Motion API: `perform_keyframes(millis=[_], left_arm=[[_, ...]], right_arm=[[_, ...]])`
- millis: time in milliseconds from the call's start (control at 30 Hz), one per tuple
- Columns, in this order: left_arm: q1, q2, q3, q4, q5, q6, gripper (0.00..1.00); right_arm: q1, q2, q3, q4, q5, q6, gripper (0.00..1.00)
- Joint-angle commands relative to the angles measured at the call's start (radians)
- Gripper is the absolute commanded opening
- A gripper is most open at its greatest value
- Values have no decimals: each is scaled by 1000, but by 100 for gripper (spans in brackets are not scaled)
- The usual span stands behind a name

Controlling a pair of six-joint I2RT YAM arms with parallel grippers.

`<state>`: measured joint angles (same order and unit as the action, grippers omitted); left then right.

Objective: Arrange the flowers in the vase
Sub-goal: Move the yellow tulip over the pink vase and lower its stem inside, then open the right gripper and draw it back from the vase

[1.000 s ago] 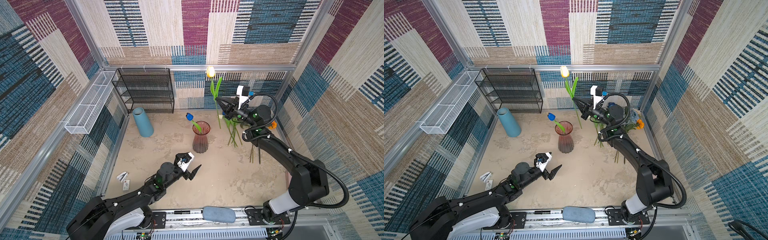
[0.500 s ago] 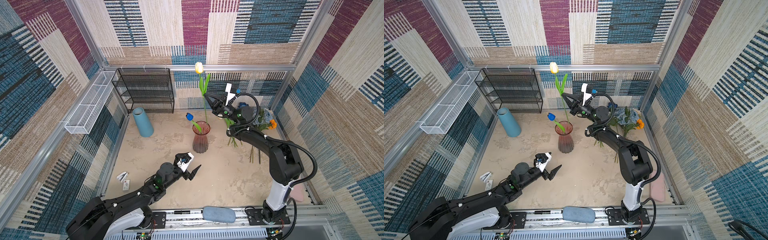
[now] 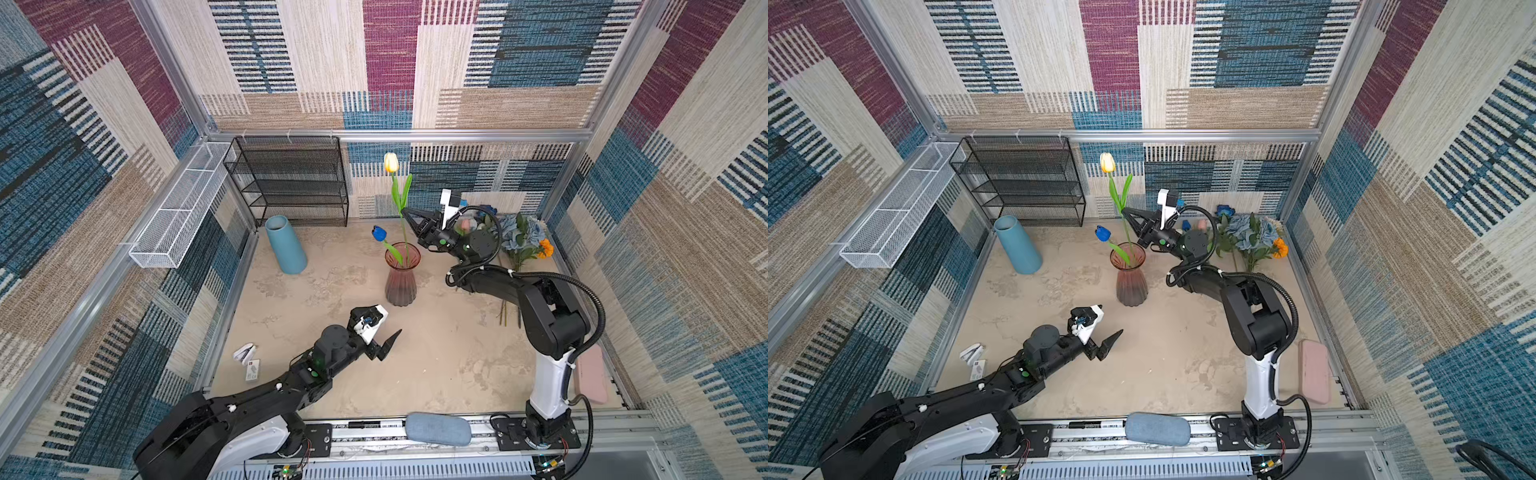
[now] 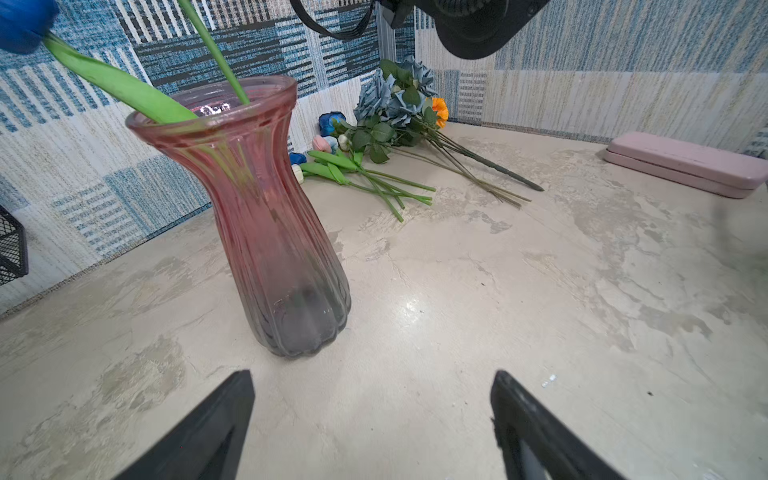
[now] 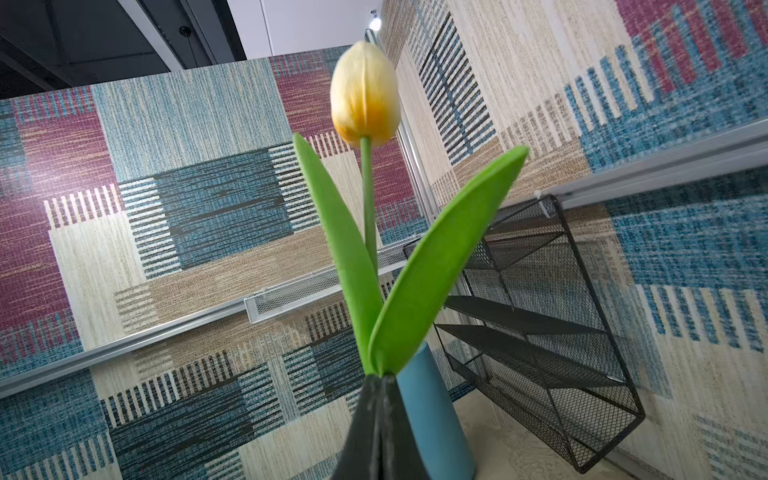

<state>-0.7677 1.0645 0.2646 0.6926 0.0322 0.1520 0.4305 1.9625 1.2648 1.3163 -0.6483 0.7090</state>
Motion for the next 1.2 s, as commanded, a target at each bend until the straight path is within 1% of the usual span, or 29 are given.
perform_keyframes(millis=[0, 133, 267, 333, 400, 467, 533, 600, 667, 733, 767, 800, 867, 933, 1067, 1167], left_arm=[[0, 2, 4, 28, -5, 30, 92], [1, -1, 4, 24, -6, 36, 92], [1, -5, 3, 20, -11, 38, 92], [1, -1, 5, 19, -9, 38, 92], [1, 3, 6, 19, -8, 38, 92], [1, 6, 6, 19, -8, 37, 92], [1, 6, 8, 19, -6, 38, 92], [1, 6, 8, 19, -5, 38, 92], [1, 6, 8, 19, -6, 38, 92], [1, 8, 8, 18, -8, 39, 92], [1, 9, 8, 18, -8, 39, 92], [1, 11, 10, 18, -8, 39, 92], [1, 11, 10, 19, -6, 40, 92], [1, 8, 9, 19, -5, 37, 92], [1, -6, 5, 17, -5, 37, 92], [1, -18, 0, 17, -2, 35, 92]], right_arm=[[4, 1, -13, 84, -58, -4, 3], [5, -16, -72, 82, -76, -42, 5], [5, -53, -133, 22, -76, -112, 6], [5, -76, -163, -23, -63, -149, 7], [5, -103, -178, -96, -44, -197, 11], [7, -137, -187, -201, -4, -257, 15], [7, -170, -209, -253, 12, -316, 19], [7, -202, -221, -329, 43, -369, 26], [7, -231, -231, -399, 68, -422, 27], [6, -246, -219, -477, 94, -456, 32], [7, -251, -213, -515, 101, -476, 33], [7, -260, -212, -536, 110, -489, 34], [7, -298, -242, -547, 164, -507, 35], [7, -345, -272, -550, 222, -523, 40], [4, -427, -261, -658, 352, -556, 46], [-11, -466, -237, -738, 372, -593, 50]])
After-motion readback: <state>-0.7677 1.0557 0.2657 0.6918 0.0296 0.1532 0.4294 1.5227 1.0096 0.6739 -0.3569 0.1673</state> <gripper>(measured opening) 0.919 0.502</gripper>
